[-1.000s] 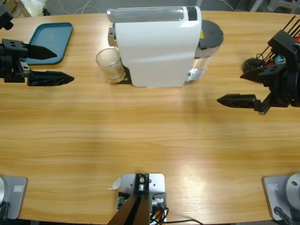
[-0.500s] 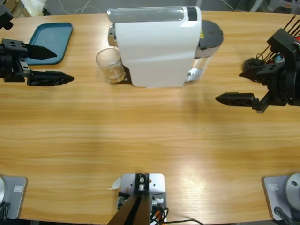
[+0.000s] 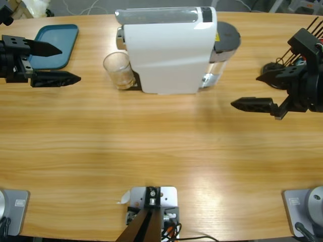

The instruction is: Pour coffee

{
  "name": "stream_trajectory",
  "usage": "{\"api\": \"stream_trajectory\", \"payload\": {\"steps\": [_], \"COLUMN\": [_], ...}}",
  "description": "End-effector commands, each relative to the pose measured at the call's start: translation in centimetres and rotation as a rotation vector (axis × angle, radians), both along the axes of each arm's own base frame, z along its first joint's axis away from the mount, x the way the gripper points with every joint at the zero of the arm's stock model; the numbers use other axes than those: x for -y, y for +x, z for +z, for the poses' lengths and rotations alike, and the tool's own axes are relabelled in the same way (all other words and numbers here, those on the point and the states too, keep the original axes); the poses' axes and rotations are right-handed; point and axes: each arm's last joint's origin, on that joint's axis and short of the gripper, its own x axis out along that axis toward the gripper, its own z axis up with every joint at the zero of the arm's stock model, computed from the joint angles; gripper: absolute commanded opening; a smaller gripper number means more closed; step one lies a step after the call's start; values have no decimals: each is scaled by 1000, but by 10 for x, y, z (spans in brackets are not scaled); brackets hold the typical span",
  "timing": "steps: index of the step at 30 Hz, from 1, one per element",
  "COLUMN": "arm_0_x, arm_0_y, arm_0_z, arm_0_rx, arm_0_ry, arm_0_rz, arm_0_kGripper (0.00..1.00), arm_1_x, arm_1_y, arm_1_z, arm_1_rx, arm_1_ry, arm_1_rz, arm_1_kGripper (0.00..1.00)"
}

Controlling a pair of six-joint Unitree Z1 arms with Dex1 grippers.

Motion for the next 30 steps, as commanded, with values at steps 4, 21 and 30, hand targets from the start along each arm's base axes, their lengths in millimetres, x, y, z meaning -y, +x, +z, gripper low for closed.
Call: {"api": "stream_trajectory", "payload": {"steps": [4,21,30], "arm_0_x": [-1,0,17], "arm_0_y": [5,9,38], "arm_0_z": [-17,-19,-48], "arm_0_rx": [-40,-30,19], "arm_0_ry": [33,37,28], "arm_0_rz": [6,1,-113], "arm_0_kGripper": [1000,1000,1000], "arm_1_x": [1,-1,-7], "arm_1_y": [0,2,5], "arm_1_z": [-14,-15,-22], "arm_1_rx": [-35,-49,-87], "arm_1_ry": [-24,-22,-39], "arm_1_rz": [-3,5,21], "arm_1_kGripper": [1000,1000,996]}}
